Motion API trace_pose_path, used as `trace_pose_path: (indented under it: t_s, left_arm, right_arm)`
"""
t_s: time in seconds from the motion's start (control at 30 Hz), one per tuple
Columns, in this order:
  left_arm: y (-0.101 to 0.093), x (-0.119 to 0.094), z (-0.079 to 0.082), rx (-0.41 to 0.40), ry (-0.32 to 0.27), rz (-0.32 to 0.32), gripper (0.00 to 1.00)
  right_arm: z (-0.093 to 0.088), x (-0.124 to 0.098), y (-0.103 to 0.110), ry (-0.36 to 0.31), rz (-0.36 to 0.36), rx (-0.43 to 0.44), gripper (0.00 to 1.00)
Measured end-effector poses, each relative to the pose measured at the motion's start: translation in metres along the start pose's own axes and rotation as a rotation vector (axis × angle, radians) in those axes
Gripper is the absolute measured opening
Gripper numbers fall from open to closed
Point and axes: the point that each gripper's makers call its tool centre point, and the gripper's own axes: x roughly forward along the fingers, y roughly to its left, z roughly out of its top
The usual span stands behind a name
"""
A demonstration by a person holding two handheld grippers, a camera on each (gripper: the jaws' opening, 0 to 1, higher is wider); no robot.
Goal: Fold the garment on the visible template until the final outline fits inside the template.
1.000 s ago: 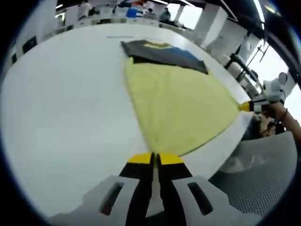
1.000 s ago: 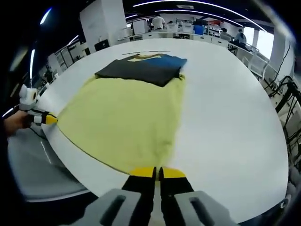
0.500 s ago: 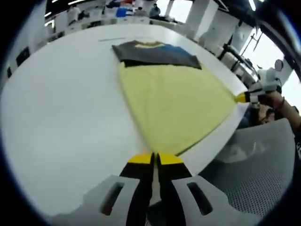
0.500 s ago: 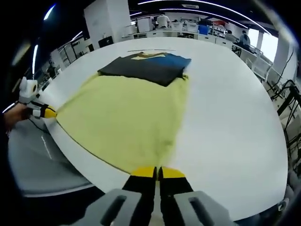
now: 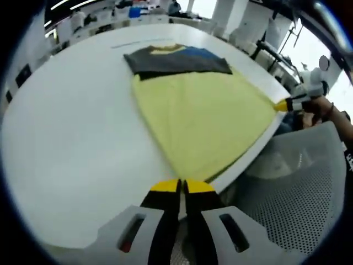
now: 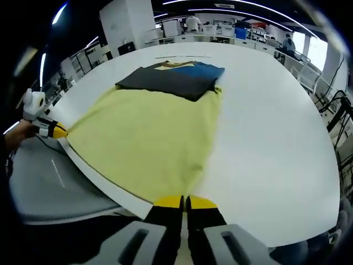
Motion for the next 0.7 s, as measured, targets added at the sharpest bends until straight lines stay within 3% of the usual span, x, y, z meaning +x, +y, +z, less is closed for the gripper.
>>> trace_pose_path:
  t_s: [0.2,0.5,0.7]
  left_arm:
    - [-0.005,-0.006,-0.005,0.066,0.016,0.003,0.0]
    - [-0.015,-0.015,-0.02,0.094,0.054,-0.014,0.0]
    - [-0.018,-0.021,-0.026,0.113,0.068,-0.009,0.0]
  right_arm:
    - [-0.005,-0.003,0.004,0.014,0.001,-0.005,0.0]
    - [-0.015,-0.011,0.008,0.024,0.004,0.03,0.0]
    - [-0.019,-0.017,0.015,0.03,0.001,0.009,0.0]
